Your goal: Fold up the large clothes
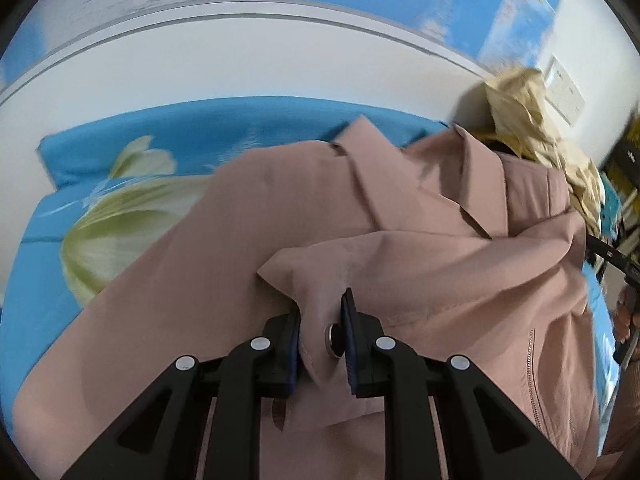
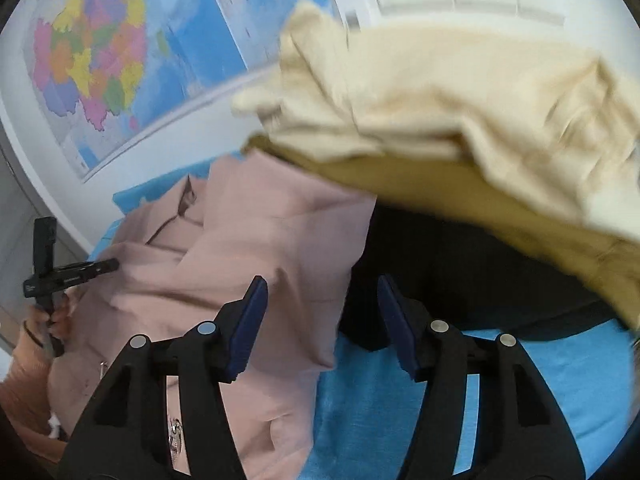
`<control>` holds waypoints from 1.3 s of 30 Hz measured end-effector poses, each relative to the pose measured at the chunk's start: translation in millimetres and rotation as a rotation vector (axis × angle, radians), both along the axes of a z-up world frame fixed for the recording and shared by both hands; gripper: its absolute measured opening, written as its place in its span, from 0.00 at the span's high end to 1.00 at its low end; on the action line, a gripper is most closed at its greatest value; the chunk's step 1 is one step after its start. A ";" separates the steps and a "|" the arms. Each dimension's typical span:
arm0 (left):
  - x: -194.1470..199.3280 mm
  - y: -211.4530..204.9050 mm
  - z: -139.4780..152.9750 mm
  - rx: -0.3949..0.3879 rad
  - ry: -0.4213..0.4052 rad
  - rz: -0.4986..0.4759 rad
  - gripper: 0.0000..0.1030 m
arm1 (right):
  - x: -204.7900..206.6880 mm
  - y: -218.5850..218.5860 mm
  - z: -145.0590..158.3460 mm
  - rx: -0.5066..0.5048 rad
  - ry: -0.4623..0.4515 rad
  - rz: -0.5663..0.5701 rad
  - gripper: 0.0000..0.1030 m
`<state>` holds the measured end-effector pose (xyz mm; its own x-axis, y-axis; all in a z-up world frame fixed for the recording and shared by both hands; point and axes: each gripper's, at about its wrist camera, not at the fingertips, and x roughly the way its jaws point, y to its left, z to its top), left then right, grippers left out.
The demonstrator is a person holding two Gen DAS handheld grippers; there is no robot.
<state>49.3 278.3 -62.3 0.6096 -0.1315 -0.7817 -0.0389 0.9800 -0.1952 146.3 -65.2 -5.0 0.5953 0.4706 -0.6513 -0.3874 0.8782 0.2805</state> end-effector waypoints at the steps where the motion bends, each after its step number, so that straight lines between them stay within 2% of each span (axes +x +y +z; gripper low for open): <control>1: -4.5 6.6 1.5 -0.008 -0.008 0.019 0.84 | -5.2 5.0 7.7 -0.003 -0.034 0.015 0.53; 2: -6.0 9.9 2.4 -0.010 -0.011 0.024 0.84 | -11.5 14.1 14.4 -0.013 -0.064 0.056 0.57; 3: -7.0 13.5 1.6 -0.015 -0.005 0.030 0.84 | -16.6 27.0 17.6 -0.042 -0.083 0.106 0.58; 6: -7.3 22.9 -1.4 -0.020 0.015 0.077 0.84 | -18.4 71.4 12.3 -0.144 -0.110 0.219 0.65; 9: -7.4 24.3 -3.4 -0.007 0.034 0.093 0.82 | -7.2 105.0 -7.1 -0.164 -0.052 0.293 0.74; 12: -8.0 24.7 -7.8 0.025 0.056 0.113 0.67 | 8.0 138.7 -24.5 -0.214 -0.031 0.339 0.74; 14: -8.2 25.7 -11.9 0.019 0.066 0.111 0.64 | 17.1 149.2 -37.4 -0.255 -0.012 0.328 0.74; 15: -9.4 25.2 -13.3 0.015 0.071 0.103 0.57 | 23.5 157.4 -39.4 -0.262 0.005 0.325 0.76; 16: -11.3 24.7 -13.5 0.008 0.072 0.096 0.46 | 28.2 156.4 -44.0 -0.264 0.031 0.314 0.78; 18: -16.2 22.6 -11.3 -0.004 0.057 0.076 0.31 | 36.5 147.6 -48.6 -0.252 0.070 0.276 0.89; 20: -22.1 21.3 -6.6 0.011 0.031 0.065 0.28 | 39.5 139.4 -51.8 -0.275 0.080 0.244 0.94; 22: -27.6 25.1 -1.7 0.006 0.014 0.060 0.23 | 40.5 133.4 -52.9 -0.250 0.098 0.236 0.94; 25: -44.7 39.2 12.0 -0.008 -0.025 0.081 0.22 | 35.3 133.2 -47.7 -0.268 0.112 0.228 0.84; 27: -67.6 55.2 26.2 0.010 -0.075 0.116 0.18 | 25.2 135.9 -35.5 -0.244 0.098 0.236 0.60; 30: -101.5 83.6 38.9 0.033 -0.109 0.193 0.15 | 7.0 146.6 -15.7 -0.251 0.031 0.268 0.52; 32: -127.8 101.7 43.8 0.042 -0.122 0.239 0.15 | -2.3 154.1 -5.4 -0.235 0.012 0.304 0.46; 34: -150.9 116.3 44.3 0.056 -0.120 0.286 0.14 | -8.7 164.4 1.2 -0.216 0.003 0.337 0.43; 37: -182.2 131.7 32.0 0.034 -0.080 0.298 0.11 | -22.7 185.4 6.5 -0.208 -0.005 0.418 0.36; 39: -195.5 134.4 14.1 0.067 -0.019 0.287 0.10 | -27.6 205.8 4.5 -0.201 0.005 0.464 0.33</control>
